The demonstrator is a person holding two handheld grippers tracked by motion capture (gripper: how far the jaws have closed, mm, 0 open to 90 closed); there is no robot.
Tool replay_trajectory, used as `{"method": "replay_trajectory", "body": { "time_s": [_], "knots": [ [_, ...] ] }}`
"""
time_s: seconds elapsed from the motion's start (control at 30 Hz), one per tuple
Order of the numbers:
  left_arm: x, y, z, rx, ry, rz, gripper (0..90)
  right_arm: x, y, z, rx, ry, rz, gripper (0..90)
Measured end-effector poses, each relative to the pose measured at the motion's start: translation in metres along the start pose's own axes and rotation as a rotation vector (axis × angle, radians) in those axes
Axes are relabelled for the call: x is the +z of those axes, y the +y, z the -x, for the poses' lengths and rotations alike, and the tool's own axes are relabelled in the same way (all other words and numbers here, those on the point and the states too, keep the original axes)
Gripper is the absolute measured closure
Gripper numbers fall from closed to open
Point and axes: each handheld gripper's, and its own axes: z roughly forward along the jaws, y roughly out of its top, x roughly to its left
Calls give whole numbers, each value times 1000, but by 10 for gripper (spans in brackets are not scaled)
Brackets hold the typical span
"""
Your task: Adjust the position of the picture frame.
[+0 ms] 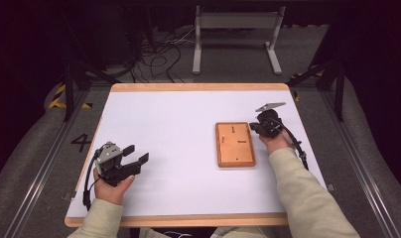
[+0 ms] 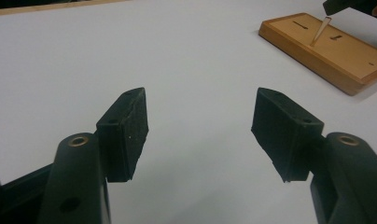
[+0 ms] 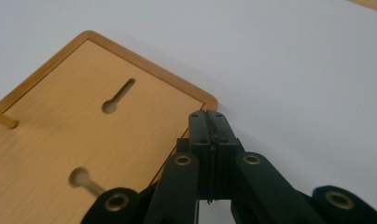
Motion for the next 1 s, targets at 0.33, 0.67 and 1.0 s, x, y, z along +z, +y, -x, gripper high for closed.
{"method": "replay_trajectory", "body": {
  "time_s": [0.33, 0.67, 1.0],
  "knots": [
    [-1, -2, -2, -3, -2, -5, 363, 26, 9, 14, 98, -27, -50, 900],
    [5, -3, -4, -5, -2, -20, 363, 33, 14, 15, 155, 20, -69, 900],
    [6, -3, -5, -8, -1, -24, 361, 50, 31, -20, 68, 120, -61, 900]
  ]
}}
